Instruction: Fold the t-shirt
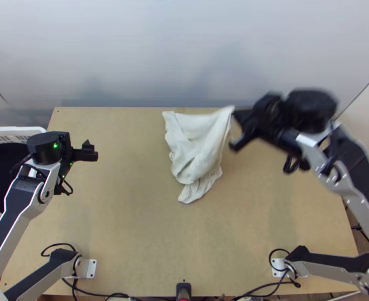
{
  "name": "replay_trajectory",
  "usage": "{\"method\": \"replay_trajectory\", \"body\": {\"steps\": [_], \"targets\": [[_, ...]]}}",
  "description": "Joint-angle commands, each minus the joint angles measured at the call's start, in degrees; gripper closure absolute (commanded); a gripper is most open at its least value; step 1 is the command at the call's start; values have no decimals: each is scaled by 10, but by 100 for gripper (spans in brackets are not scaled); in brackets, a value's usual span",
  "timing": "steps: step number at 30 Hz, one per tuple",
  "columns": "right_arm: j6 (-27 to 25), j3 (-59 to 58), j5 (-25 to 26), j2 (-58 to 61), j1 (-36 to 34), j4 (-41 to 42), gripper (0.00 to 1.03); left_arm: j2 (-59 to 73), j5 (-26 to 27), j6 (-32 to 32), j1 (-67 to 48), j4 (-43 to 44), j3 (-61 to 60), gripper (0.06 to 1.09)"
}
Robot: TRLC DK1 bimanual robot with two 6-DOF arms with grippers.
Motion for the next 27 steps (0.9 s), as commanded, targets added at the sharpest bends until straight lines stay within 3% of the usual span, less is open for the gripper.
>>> {"method": "replay_trajectory", "body": {"steps": [1,9,14,22,27], "targets": [[40,201,-1,86,-48,7,100,-17,2,-3,-46,-33,1,11],[40,224,-1,99,-33,7,100,0,-6,37,-261,-24,-55,11],[47,223,0,93,-24,-11,100,51,-10,131,-338,97,-81,11],[56,212,1,79,-24,-26,100,258,-67,240,-411,397,-63,11],[62,214,3,76,-23,-31,100,345,-73,285,-436,457,-50,11]]}}
